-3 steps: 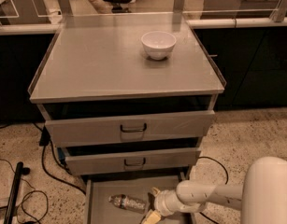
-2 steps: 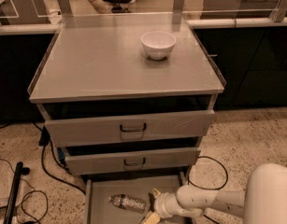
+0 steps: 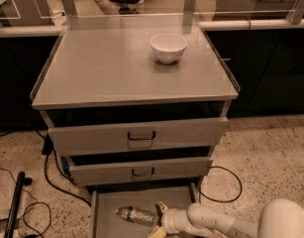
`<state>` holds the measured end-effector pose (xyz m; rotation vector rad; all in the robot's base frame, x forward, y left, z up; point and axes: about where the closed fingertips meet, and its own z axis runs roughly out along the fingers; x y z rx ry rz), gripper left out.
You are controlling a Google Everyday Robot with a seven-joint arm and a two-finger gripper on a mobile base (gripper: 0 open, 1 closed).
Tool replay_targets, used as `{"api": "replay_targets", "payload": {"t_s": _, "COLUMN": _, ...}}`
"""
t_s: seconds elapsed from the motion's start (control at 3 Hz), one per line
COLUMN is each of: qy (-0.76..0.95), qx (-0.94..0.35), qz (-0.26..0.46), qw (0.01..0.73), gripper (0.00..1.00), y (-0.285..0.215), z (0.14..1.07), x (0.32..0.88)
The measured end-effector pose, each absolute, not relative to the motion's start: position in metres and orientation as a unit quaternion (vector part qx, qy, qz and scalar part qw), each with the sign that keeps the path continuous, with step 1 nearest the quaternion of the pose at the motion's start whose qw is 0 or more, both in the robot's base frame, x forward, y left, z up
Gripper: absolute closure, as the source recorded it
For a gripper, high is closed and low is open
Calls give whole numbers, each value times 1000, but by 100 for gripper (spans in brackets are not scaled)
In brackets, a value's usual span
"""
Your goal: Pick water bottle from bottom drawer and place on counter
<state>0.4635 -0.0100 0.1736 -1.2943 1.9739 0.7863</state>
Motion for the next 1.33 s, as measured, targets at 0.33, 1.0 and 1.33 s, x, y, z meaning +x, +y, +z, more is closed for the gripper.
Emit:
{"api": "replay_targets", "payload": {"t_s": 0.33, "qy": 747, "qx": -494, "qz": 321, "qw": 307, "gripper": 0, "y": 9, "z": 123, "x": 487}}
{"api": "replay_targets", "payload": {"t_s": 1.0, "qy": 748, "qx": -494, "qz": 318, "qw": 308, "gripper": 11, "y": 8, "z": 122, "x": 492}}
{"api": "replay_targets", "payload": {"t_s": 1.33, "qy": 748, "qx": -494, "qz": 318, "qw": 308, "gripper": 35, "y": 8, "z": 122, "x": 492}}
